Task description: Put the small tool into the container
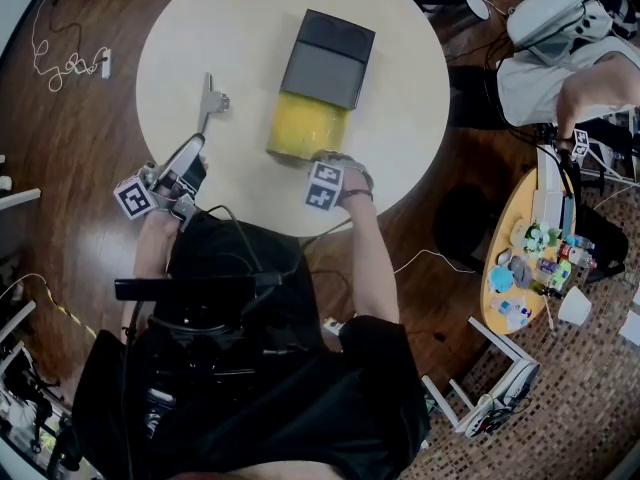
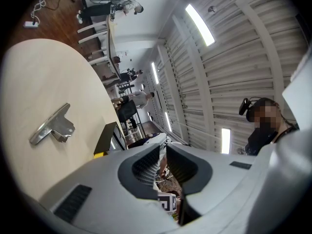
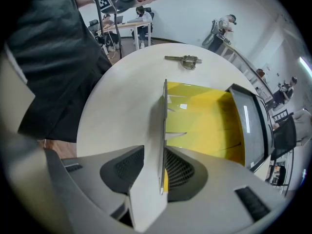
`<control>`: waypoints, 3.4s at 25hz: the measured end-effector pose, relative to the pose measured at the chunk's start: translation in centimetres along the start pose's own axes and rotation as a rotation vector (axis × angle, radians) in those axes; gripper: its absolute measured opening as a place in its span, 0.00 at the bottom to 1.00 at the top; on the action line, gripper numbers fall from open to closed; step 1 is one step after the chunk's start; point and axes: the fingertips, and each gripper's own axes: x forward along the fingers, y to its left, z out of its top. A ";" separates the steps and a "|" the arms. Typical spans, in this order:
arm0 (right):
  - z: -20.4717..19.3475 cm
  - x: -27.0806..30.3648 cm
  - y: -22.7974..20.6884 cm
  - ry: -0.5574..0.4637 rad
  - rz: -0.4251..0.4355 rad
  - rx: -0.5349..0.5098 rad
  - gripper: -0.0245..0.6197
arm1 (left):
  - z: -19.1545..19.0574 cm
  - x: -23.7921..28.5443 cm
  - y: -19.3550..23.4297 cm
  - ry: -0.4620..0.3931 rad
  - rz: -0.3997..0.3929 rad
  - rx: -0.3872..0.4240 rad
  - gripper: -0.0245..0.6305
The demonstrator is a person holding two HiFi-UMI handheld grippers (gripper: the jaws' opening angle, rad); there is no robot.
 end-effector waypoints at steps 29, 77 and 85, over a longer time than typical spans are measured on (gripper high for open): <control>-0.2 -0.4 2.7 0.019 0.062 0.017 0.22 | 0.0 -0.7 0.3 -0.015 0.006 -0.025 0.10; 20.4 -3.9 -11.6 -0.724 0.051 0.850 0.27 | 4.3 -7.3 3.4 -0.182 0.051 -0.087 0.10; 20.2 -2.0 -12.0 -0.789 0.161 1.051 0.27 | 3.4 -7.0 4.1 -0.185 0.038 -0.091 0.10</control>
